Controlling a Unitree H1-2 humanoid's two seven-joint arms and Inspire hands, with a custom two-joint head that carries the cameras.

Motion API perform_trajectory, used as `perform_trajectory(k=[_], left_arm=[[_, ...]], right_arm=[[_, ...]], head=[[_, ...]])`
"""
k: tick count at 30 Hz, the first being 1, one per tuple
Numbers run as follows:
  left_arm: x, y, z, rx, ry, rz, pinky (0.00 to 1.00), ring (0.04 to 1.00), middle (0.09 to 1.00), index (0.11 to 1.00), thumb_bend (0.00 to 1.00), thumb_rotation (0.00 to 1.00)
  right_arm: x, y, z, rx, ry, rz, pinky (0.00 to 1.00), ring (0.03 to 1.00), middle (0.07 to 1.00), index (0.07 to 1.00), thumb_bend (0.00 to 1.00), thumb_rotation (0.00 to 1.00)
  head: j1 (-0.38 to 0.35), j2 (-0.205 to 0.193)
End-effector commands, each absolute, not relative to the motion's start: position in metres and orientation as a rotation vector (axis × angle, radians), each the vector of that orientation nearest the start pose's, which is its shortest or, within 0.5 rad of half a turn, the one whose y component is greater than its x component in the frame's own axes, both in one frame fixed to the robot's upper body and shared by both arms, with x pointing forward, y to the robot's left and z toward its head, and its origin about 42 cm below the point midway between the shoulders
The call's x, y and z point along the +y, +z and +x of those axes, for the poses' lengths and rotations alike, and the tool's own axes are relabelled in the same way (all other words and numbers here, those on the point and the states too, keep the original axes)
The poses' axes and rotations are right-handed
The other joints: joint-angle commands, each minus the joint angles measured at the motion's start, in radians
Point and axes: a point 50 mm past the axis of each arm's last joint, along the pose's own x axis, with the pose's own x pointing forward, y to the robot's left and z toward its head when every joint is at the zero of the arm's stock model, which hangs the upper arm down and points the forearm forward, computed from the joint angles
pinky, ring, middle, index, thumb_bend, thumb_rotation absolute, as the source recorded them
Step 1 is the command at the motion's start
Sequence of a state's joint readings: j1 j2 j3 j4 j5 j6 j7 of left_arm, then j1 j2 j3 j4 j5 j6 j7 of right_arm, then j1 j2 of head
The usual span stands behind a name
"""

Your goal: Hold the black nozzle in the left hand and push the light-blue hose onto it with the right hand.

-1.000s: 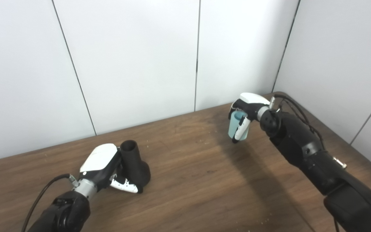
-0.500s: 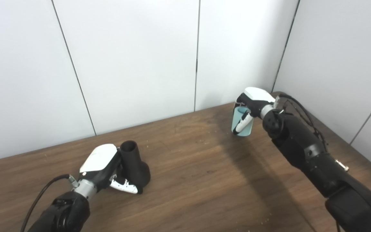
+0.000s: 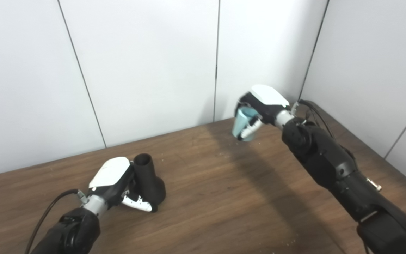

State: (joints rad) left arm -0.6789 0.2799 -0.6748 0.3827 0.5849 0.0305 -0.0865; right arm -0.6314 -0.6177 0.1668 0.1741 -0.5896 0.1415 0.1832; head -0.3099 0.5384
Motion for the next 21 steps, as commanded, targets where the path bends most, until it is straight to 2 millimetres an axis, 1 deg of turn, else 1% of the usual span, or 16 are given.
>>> perform_trajectory(k=[1,5,7,11,14,15,16,17,21], left_arm=[[0.13,0.09,0.395,0.011,-0.839,1.335,0.57,0.552,0.525,0.464,0.52,0.0],[0.123,0.092,0.394,0.013,-0.841,1.336,0.61,0.584,0.534,0.457,0.52,0.0],[0.12,0.093,0.394,0.014,-0.84,1.337,0.63,0.594,0.536,0.455,0.52,0.0],[0.114,0.094,0.394,0.022,-0.84,1.339,0.61,0.567,0.528,0.461,0.52,0.0],[0.11,0.096,0.391,0.023,-0.842,1.333,0.55,0.533,0.519,0.468,0.52,0.0],[0.109,0.097,0.391,0.022,-0.843,1.33,0.47,0.476,0.472,0.481,0.53,0.0],[0.108,0.098,0.39,0.02,-0.843,1.328,0.46,0.471,0.467,0.483,0.53,0.0],[0.107,0.099,0.39,0.017,-0.843,1.328,0.43,0.446,0.446,0.487,0.53,0.0],[0.102,0.099,0.39,0.016,-0.846,1.324,0.35,0.403,0.423,0.489,0.53,0.0]], right_arm=[[-0.315,0.382,0.453,-0.459,0.034,-1.251,0.39,0.446,0.5,0.472,0.52,0.0],[-0.292,0.397,0.447,-0.506,0.108,-1.263,0.38,0.438,0.496,0.478,0.52,0.0],[-0.282,0.402,0.444,-0.517,0.135,-1.267,0.36,0.446,0.497,0.481,0.51,0.0],[-0.267,0.408,0.439,-0.538,0.175,-1.264,0.35,0.458,0.487,0.481,0.5,0.0],[-0.25,0.41,0.434,-0.563,0.205,-1.271,0.34,0.461,0.49,0.477,0.5,0.0],[-0.246,0.411,0.433,-0.571,0.213,-1.274,0.34,0.465,0.489,0.474,0.5,0.0],[-0.242,0.412,0.431,-0.579,0.222,-1.274,0.34,0.466,0.489,0.474,0.5,0.0],[-0.237,0.412,0.43,-0.589,0.234,-1.272,0.34,0.467,0.488,0.473,0.5,0.0],[-0.22,0.414,0.426,-0.616,0.284,-1.252,0.34,0.466,0.488,0.473,0.5,0.0]], head=[[0.011,0.003],[0.045,0.007],[0.062,0.009],[0.095,0.014],[0.13,0.02],[0.136,0.021],[0.146,0.023],[0.151,0.023],[0.178,0.027]])
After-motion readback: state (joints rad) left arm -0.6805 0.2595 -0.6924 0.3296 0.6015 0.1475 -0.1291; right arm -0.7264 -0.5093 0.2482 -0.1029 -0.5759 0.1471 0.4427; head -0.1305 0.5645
